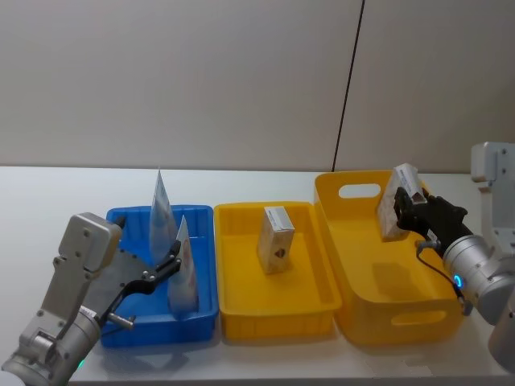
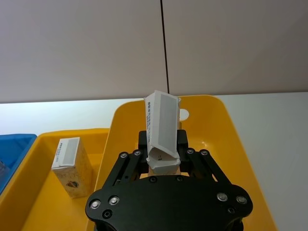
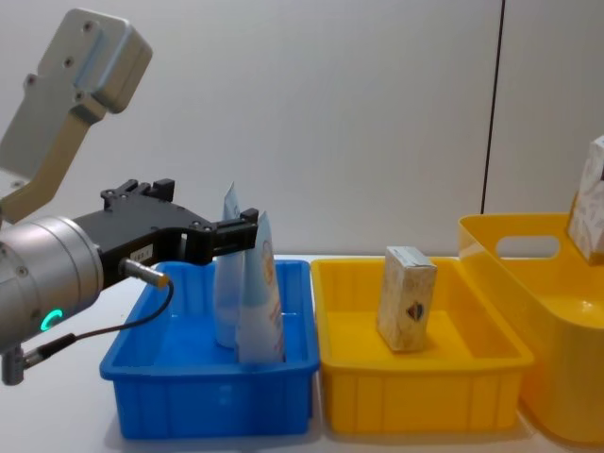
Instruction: Bimanual collaborative sorting of washing and personal care products
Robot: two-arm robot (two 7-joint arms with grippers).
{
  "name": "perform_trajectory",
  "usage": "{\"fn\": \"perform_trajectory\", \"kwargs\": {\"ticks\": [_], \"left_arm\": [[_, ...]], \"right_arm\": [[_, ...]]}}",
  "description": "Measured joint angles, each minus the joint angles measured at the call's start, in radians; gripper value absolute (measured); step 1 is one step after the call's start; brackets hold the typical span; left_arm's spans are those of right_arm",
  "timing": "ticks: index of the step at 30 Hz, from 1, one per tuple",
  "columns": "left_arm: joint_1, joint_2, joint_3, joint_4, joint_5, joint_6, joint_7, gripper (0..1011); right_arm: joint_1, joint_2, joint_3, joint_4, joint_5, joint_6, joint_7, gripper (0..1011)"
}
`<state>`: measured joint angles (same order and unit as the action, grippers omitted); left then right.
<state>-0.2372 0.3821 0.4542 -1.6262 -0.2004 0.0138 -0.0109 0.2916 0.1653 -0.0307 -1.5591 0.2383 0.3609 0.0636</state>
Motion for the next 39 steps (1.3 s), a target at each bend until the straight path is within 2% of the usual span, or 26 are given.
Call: {"fn": "perform_trajectory", "kwargs": {"ticks": [4, 6, 12, 16, 26, 39], "left_arm": [[0.0, 0.0, 0.0, 0.0, 0.0, 0.0, 0.0, 1001], [0.0, 0.0, 0.0, 0.0, 0.0, 0.0, 0.0, 1001], [0.0, 0.0, 0.0, 0.0, 0.0, 0.0, 0.0, 1001], [0.0, 0.0, 0.0, 0.0, 0.0, 0.0, 0.0, 1001], [0.0, 0.0, 0.0, 0.0, 0.0, 0.0, 0.0, 1001], [-0.007, -0.003, -0.006, -0.003, 0.002, -0.023, -0.018, 1002]], "right_arm": [[0.002, -0.002, 0.001, 0.005, 0.0, 0.002, 0.001, 311], [0.002, -0.002, 0.001, 0.006, 0.001, 0.003, 0.002, 415], [0.003, -0.003, 0.001, 0.01, 0.001, 0.004, 0.002, 590], [0.003, -0.004, 0.002, 0.012, 0.001, 0.006, 0.003, 752], [0.004, -0.005, 0.002, 0.014, 0.001, 0.007, 0.004, 1003], [0.004, -0.005, 0.002, 0.015, 0.001, 0.007, 0.004, 1003]]}}
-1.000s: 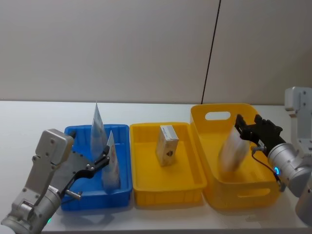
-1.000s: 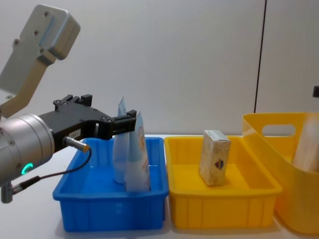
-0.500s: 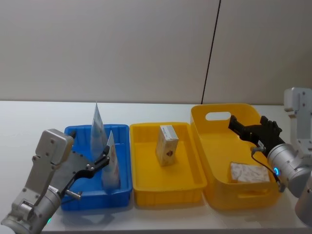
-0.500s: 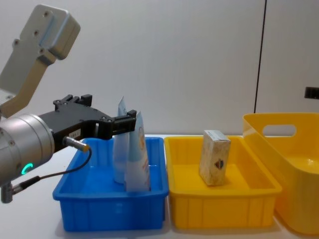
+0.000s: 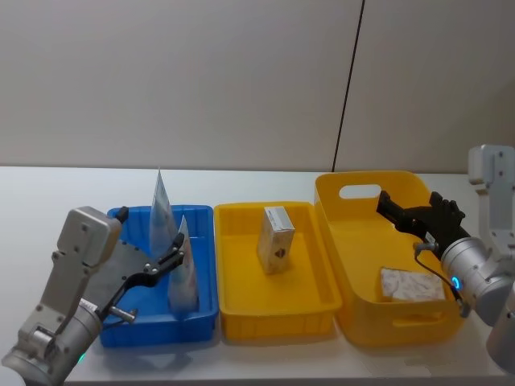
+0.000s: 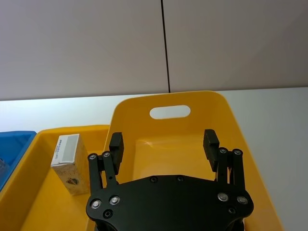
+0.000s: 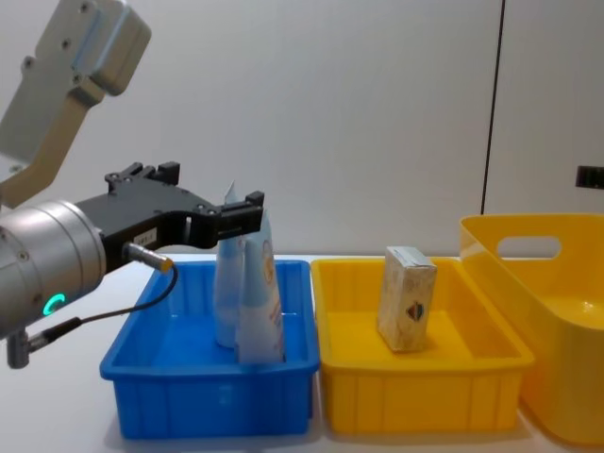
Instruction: Bimanual collaborative sorting of washing and personal care products
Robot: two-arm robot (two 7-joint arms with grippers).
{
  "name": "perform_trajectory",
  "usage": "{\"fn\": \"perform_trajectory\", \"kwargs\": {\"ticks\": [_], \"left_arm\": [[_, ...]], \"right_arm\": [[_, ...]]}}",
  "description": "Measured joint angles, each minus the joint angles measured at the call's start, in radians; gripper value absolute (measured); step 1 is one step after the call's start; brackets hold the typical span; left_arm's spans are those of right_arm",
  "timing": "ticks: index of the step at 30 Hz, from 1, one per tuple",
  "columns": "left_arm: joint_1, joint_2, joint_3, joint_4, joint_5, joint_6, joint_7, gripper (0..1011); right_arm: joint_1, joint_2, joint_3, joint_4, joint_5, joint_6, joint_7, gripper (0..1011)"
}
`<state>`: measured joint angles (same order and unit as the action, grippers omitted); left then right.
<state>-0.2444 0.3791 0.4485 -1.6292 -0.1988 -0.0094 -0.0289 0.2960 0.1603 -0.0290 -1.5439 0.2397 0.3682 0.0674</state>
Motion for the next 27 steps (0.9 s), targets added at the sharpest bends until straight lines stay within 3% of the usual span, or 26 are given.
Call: {"fn": "perform_trajectory", "kwargs": {"ticks": [16, 27], "left_arm": [[-0.012, -0.014, 0.004, 0.019, -0.007, -0.018, -0.05, 1002], [-0.019, -0.042, 0.013, 0.077, -0.025, -0.026, -0.088, 1001]], "right_arm": [[0.0, 0.0, 0.0, 0.0, 0.0, 0.0, 0.0, 1003], [0.0, 0.0, 0.0, 0.0, 0.0, 0.0, 0.0, 1003]]}}
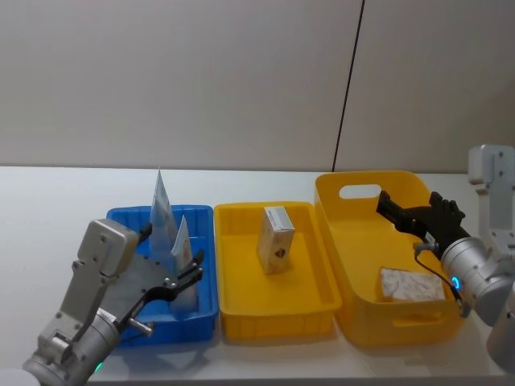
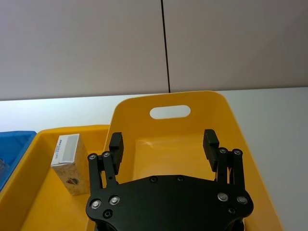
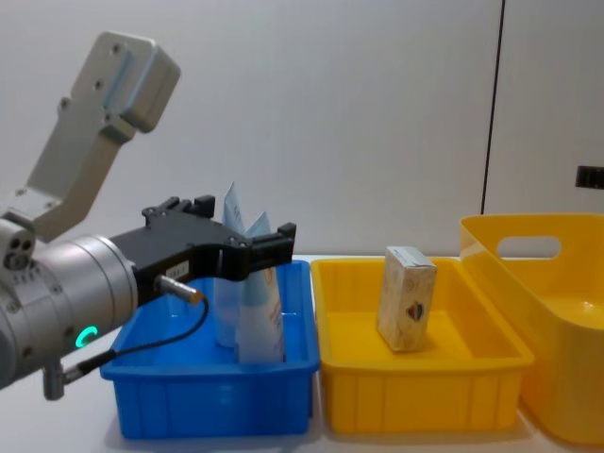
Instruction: Bimanual collaborative sorting of washing and personal care products
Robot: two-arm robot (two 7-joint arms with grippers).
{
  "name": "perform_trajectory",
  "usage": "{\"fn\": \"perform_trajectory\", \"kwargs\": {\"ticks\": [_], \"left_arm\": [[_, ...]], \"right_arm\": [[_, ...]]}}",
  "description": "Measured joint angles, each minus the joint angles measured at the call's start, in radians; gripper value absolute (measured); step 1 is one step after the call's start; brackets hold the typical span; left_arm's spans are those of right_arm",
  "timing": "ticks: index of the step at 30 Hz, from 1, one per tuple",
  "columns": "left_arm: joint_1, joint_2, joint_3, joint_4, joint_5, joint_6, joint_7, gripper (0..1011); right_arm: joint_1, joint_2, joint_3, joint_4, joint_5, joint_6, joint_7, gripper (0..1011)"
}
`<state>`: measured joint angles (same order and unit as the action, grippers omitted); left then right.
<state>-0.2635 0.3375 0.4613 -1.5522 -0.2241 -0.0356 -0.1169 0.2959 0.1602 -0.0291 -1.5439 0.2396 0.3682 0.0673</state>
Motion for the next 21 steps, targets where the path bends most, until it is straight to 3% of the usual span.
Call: {"fn": "perform_trajectory", "kwargs": {"ticks": [21], "left_arm": [[-0.072, -0.047, 0.02, 0.142, 0.018, -0.016, -0.055, 1001]], "right_arm": [[0.0, 0.0, 0.0, 0.0, 0.0, 0.0, 0.0, 1003]]}}
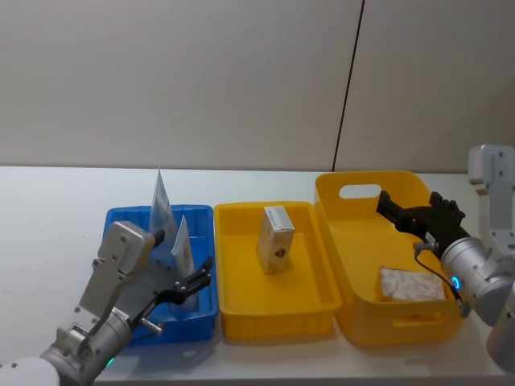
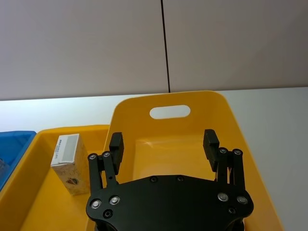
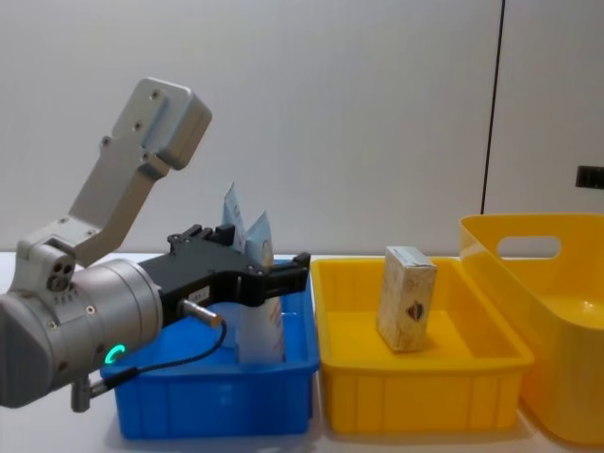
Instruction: Bimanual collaborative sorting of washing and personal care products
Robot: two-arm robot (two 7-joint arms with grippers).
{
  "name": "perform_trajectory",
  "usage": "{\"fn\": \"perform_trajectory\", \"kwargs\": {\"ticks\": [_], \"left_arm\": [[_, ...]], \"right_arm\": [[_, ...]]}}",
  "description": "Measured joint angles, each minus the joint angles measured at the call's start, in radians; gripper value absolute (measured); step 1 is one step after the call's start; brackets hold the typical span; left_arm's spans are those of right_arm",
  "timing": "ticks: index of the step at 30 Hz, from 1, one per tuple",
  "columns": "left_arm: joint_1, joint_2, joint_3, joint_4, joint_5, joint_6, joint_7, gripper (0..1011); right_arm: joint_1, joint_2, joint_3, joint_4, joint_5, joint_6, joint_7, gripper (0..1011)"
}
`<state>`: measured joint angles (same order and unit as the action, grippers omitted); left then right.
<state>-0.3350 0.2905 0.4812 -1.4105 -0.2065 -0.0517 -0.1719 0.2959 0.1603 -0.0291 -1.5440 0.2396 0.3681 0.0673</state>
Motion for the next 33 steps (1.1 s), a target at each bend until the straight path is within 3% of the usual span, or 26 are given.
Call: {"fn": "perform_trajectory", "kwargs": {"ticks": [8, 14, 25, 28, 29, 33], "left_arm": [[-0.016, -0.007, 0.002, 0.025, 0.01, -0.001, -0.006, 1000], [-0.023, -0.009, 0.003, 0.035, 0.014, -0.002, -0.009, 884], [-0.029, -0.012, 0.005, 0.046, 0.018, -0.002, -0.012, 529], [-0.03, -0.012, 0.005, 0.048, 0.019, -0.002, -0.012, 473], [-0.03, -0.012, 0.005, 0.048, 0.019, -0.002, -0.012, 400], [-0.031, -0.013, 0.005, 0.049, 0.019, -0.002, -0.013, 280]], "right_arm": [[0.0, 0.0, 0.0, 0.0, 0.0, 0.0, 0.0, 1003], [0.0, 0.0, 0.0, 0.0, 0.0, 0.0, 0.0, 1003], [0.0, 0.0, 0.0, 0.0, 0.0, 0.0, 0.0, 1004], [0.0, 0.0, 0.0, 0.0, 0.0, 0.0, 0.0, 1003], [0.0, 0.0, 0.0, 0.0, 0.0, 0.0, 0.0, 1003], [0.0, 0.0, 0.0, 0.0, 0.0, 0.0, 0.0, 1004]]}}
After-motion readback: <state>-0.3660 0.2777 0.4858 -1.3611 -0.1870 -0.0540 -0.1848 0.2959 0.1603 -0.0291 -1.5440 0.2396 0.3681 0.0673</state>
